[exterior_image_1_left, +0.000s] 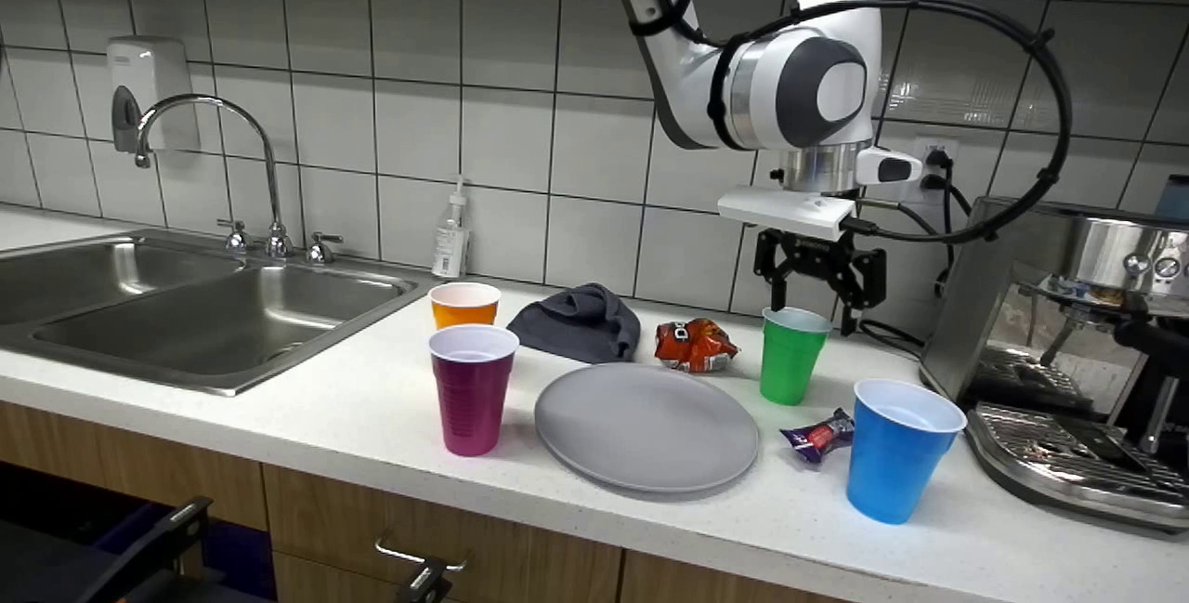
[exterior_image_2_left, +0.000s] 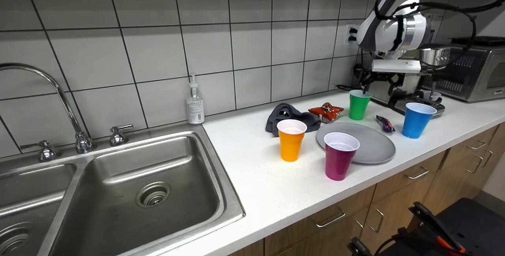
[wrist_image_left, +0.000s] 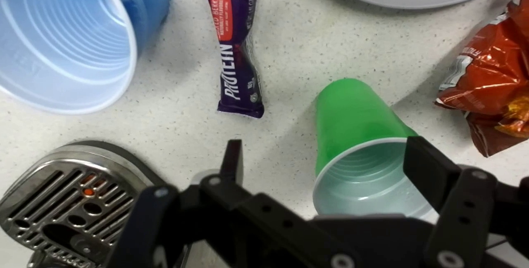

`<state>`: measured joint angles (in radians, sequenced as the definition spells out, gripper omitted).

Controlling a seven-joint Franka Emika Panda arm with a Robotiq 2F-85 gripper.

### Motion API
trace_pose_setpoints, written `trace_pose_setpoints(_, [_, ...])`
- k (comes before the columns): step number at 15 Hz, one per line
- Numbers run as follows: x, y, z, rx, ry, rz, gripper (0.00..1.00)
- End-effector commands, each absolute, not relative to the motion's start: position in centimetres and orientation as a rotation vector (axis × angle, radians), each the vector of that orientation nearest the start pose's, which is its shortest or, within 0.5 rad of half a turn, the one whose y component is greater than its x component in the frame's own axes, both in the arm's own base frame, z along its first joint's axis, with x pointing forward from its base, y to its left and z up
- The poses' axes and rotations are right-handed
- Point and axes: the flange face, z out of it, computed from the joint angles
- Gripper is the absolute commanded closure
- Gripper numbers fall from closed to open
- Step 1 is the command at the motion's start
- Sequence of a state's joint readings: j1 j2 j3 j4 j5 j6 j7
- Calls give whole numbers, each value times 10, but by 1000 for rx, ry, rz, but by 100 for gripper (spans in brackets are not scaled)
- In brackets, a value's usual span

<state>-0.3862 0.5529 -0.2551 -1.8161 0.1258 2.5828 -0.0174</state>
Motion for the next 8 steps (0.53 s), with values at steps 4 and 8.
trace_pose_setpoints(4, [553, -387, 262, -3066, 1052, -330, 0])
trace_pose_setpoints(8, [553, -386, 262, -3066, 1048, -330, 0])
